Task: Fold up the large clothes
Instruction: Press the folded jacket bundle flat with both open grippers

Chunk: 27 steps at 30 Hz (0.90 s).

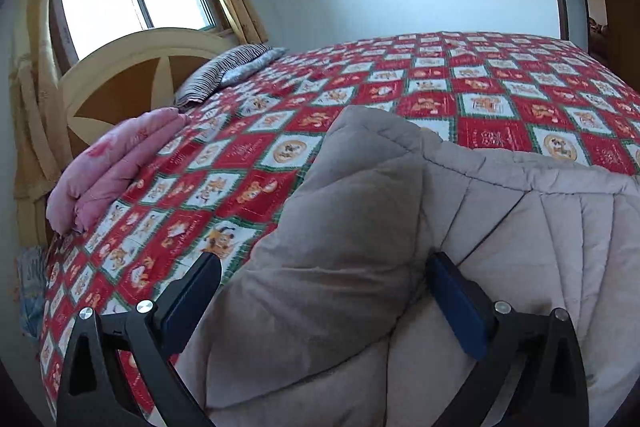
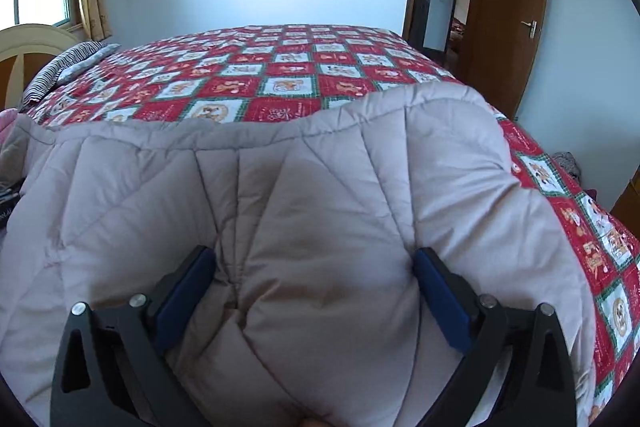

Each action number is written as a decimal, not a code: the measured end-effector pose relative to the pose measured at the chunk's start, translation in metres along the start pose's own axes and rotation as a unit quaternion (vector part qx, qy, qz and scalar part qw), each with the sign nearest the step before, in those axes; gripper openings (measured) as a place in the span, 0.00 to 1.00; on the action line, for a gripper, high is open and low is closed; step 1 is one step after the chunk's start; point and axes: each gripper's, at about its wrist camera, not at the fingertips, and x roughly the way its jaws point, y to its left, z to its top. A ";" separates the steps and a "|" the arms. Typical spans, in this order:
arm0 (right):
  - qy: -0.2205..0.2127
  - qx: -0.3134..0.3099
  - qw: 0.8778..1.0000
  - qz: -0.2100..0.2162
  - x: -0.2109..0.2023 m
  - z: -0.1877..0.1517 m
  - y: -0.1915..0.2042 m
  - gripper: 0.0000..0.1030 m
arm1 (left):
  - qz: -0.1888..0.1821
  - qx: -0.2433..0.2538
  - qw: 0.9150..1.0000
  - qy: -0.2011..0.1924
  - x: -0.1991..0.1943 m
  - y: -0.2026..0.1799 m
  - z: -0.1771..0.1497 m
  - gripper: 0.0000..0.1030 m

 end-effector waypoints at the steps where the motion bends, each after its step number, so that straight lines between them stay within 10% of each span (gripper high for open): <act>1: 0.002 0.001 1.000 0.001 0.003 0.000 0.000 1.00 | -0.009 -0.005 1.000 0.010 0.006 0.000 -0.002 0.99; 27: 0.058 -0.025 0.998 -0.023 0.029 -0.005 0.015 1.00 | -0.053 -0.043 0.995 0.068 0.040 0.003 -0.018 0.99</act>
